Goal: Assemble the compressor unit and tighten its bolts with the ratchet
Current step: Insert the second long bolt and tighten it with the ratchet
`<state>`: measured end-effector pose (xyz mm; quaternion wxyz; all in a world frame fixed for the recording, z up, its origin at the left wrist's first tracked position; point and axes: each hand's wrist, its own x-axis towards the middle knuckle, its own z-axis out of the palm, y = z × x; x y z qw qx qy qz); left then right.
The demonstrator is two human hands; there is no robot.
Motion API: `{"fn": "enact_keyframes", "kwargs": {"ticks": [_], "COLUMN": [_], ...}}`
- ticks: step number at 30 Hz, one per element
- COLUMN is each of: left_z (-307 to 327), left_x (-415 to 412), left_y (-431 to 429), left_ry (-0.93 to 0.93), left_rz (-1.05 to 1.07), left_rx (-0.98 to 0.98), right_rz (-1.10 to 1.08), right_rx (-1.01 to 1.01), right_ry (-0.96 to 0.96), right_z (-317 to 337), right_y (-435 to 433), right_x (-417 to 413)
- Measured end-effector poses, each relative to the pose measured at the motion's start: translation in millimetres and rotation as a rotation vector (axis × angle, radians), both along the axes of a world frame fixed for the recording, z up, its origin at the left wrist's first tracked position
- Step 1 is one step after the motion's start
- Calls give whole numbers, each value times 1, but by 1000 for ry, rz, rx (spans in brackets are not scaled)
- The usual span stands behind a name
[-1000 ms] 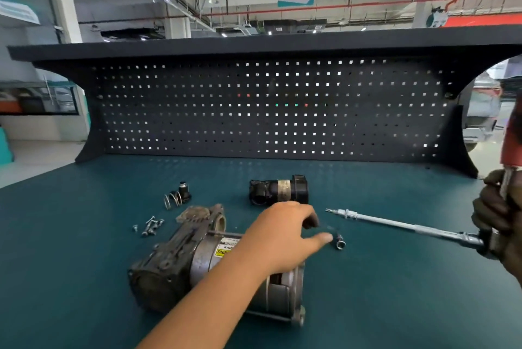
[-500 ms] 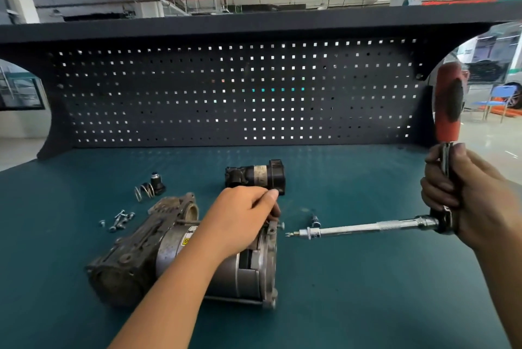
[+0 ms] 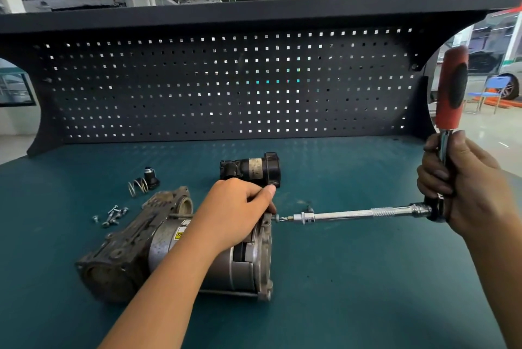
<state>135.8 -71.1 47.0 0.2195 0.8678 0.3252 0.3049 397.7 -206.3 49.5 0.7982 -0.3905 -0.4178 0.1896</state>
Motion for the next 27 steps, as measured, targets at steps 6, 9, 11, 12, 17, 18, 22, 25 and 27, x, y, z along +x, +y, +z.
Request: {"fn": "enact_keyframes", "kwargs": {"ticks": [6,9,11,12,17,18,22,25,27], "left_z": [0,-1,-1,-2,-2,-2,-2,-2,-2], "left_x": [0,0,1,1,0,1,1,2,3], "left_y": [0,1,1,1,2,1,3,4,4], "left_ry": [-4,-10,-8,-7,-17,-14,1,15,39], "left_rz": [-5,-6,-4,-3,-8,-13,-22,-33,-25], "left_rx": [3,-1,2,4,4,3,19,26,22], "right_rz": [3,-23,-35,-43,-61,-52,34,80,83], "right_rx": [-17,-79,-121,-142,-271,-293,-397,-438,-435], "right_ry": [32,82,124,143,241,263,363,389,359], "right_z": [-1,-3,-5,-6,-10,-10,-9,-8,-8], "right_y": [1,3,4,5,8,9,10,10,10], "right_x": [1,3,4,4,5,5,6,6,5]}}
